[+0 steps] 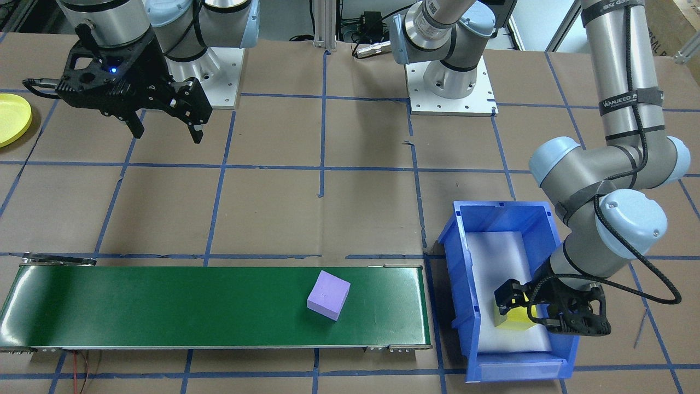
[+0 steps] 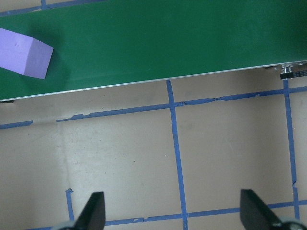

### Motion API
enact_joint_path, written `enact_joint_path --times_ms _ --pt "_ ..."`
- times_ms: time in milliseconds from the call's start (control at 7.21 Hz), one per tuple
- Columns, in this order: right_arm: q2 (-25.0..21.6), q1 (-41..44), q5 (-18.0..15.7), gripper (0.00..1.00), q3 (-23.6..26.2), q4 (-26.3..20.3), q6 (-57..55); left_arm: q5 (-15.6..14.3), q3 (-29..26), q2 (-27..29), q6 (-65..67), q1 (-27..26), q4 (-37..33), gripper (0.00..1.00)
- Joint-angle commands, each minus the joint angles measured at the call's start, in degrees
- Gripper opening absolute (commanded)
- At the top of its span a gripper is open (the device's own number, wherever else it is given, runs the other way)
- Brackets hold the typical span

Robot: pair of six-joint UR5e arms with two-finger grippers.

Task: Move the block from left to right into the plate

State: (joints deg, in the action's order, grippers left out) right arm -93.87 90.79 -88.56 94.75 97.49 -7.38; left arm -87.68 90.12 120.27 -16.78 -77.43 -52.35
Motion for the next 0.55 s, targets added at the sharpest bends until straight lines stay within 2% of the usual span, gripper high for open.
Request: enact_joint_path --times_ms 0,139,277,416 --pt "0.0 0.0 0.1 1.0 0.0 0.0 0.0 0.0 0.1 0.6 -0.1 0.0 1.9 0.77" --pt "0.0 0.0 0.1 1.0 0.0 0.0 0.0 0.0 0.1 0.8 -0.1 0.0 1.9 0.63" --pt "0.0 0.0 0.1 1.0 0.0 0.1 0.0 0.0 0.1 0.8 -0.1 -0.1 1.9 0.34" --pt "0.0 0.0 0.1 1.0 0.0 -0.1 0.0 0.0 0.0 0.2 0.0 -0.2 1.9 0.2"
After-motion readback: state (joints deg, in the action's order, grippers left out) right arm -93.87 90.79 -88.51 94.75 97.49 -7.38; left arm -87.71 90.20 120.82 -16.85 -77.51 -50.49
